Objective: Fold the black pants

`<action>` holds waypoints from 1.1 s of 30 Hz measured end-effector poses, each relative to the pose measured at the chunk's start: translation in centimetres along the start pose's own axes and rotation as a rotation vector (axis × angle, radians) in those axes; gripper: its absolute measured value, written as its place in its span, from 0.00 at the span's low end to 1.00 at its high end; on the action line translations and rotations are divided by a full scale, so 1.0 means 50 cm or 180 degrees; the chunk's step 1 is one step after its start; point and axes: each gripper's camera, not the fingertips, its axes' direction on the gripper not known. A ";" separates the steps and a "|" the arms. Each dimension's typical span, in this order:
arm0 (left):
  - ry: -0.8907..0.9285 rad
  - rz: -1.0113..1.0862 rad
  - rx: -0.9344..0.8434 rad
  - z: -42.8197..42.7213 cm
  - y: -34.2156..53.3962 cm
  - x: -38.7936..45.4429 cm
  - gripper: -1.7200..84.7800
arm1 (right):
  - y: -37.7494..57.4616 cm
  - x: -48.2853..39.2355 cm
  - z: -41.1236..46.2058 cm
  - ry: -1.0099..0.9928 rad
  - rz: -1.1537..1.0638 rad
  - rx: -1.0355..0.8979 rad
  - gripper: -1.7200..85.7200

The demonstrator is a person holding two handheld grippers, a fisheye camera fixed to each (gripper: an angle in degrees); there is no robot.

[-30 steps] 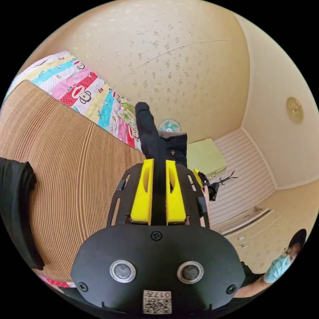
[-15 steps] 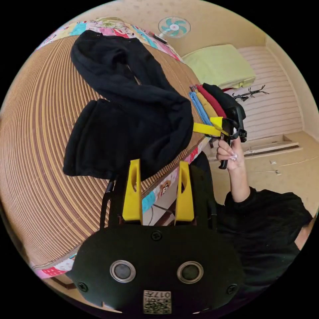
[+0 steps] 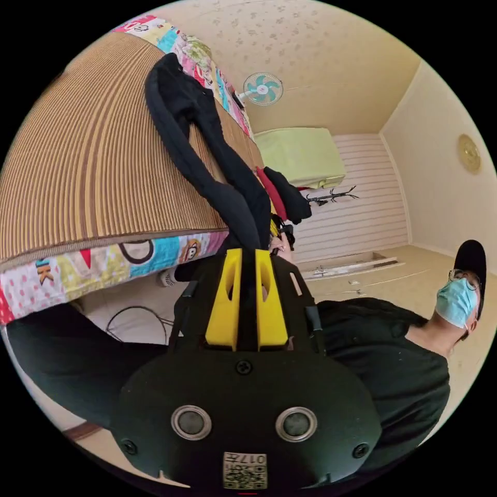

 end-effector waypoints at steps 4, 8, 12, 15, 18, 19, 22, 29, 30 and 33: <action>-0.0874 -0.1077 0.0031 -0.018 0.124 -0.141 0.08 | 0.090 0.084 -0.110 0.0838 0.0394 0.0259 0.10; -0.1060 -0.1298 0.0218 -0.034 0.212 -0.175 0.10 | 0.147 0.103 -0.110 0.0925 0.0384 0.0043 0.20; -0.1065 -0.0702 0.0008 0.019 0.147 -0.106 0.12 | 0.171 0.097 -0.011 0.1333 0.0232 -0.0793 0.16; -0.0701 -0.0065 -0.0256 0.090 0.072 -0.013 0.13 | 0.196 0.051 0.037 0.0976 -0.0062 -0.1201 0.08; -0.0195 0.0417 -0.0401 0.149 0.011 0.091 0.15 | 0.215 -0.058 0.048 0.0363 -0.0649 -0.1271 0.06; -0.0145 0.0481 -0.0429 0.159 -0.001 0.111 0.15 | 0.221 -0.102 0.056 0.0154 -0.0875 -0.1310 0.06; -0.0221 0.0693 -0.0547 0.205 -0.056 0.194 0.21 | 0.235 -0.182 0.095 -0.0029 -0.1175 -0.1524 0.05; -0.1059 0.0276 -0.1331 0.345 -0.095 0.119 0.14 | 0.306 -0.184 0.249 -0.0329 -0.1294 -0.2371 0.09; -0.1142 0.0216 -0.1320 0.341 -0.084 0.094 0.09 | 0.317 -0.168 0.273 -0.0359 -0.1253 -0.2650 0.10; -0.0728 -0.0029 -0.1012 0.277 -0.064 0.044 0.07 | 0.300 -0.127 0.284 -0.0268 -0.1099 -0.3123 0.11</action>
